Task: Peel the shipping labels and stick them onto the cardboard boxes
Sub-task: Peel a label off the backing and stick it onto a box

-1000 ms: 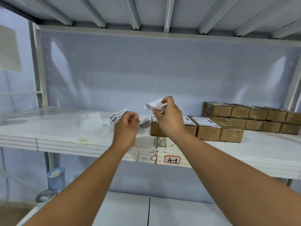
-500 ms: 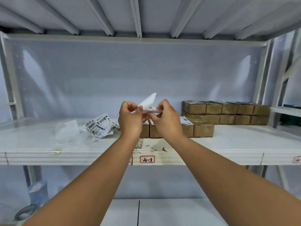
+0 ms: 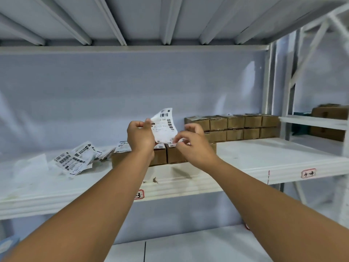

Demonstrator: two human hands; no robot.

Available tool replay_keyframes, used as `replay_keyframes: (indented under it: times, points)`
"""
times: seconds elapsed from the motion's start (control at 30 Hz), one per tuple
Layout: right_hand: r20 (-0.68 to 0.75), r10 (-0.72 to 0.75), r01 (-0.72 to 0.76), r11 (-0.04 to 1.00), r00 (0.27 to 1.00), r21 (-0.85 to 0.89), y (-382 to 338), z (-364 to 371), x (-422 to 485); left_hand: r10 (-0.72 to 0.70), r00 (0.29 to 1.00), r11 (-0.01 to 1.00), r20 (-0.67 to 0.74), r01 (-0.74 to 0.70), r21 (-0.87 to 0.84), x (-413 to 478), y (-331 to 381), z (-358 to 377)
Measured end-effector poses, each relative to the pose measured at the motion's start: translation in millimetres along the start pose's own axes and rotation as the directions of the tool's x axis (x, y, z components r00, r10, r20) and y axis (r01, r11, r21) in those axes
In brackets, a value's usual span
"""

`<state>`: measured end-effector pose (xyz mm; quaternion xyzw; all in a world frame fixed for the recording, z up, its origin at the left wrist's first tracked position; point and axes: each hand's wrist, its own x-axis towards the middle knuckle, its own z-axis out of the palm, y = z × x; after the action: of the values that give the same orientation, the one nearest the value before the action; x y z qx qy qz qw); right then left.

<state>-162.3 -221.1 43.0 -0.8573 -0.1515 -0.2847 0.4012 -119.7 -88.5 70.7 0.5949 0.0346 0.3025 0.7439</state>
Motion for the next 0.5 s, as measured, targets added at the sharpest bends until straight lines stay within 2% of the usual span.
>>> replay_keyframes:
  times: [0.1, 0.17, 0.23, 0.33, 0.5]
  points:
    - [0.009, 0.172, -0.167, 0.941, 0.985, 0.295, 12.6, -13.5, 9.9, -0.007, 0.998, 0.999, 0.056, 0.004, 0.051, -2.0, -9.4, 20.1]
    - [0.025, 0.262, -0.244, 0.856, 0.965, 0.457, 22.1, -24.2, 17.8, -0.03, 0.99, 0.999, 0.14, 0.027, 0.025, -5.0, -14.3, 33.7]
    - [0.098, 0.291, -0.29, 0.746, 0.952, 0.599, 31.5, -36.0, 25.0, -0.079, 0.973, 0.996, 0.218, 0.086, -0.023, -10.3, -17.7, 47.3]
    - [0.157, 0.291, -0.322, 0.706, 0.944, 0.63, 44.2, -50.3, 35.2, -0.128, 0.949, 0.988, 0.287, 0.149, -0.05, -14.4, -24.2, 64.7]
    - [0.191, 0.378, -0.414, 0.689, 0.906, 0.596, 70.3, -62.1, 53.1, -0.101, 0.913, 0.988, 0.396, 0.139, -0.069, -11.3, -39.9, 87.0]
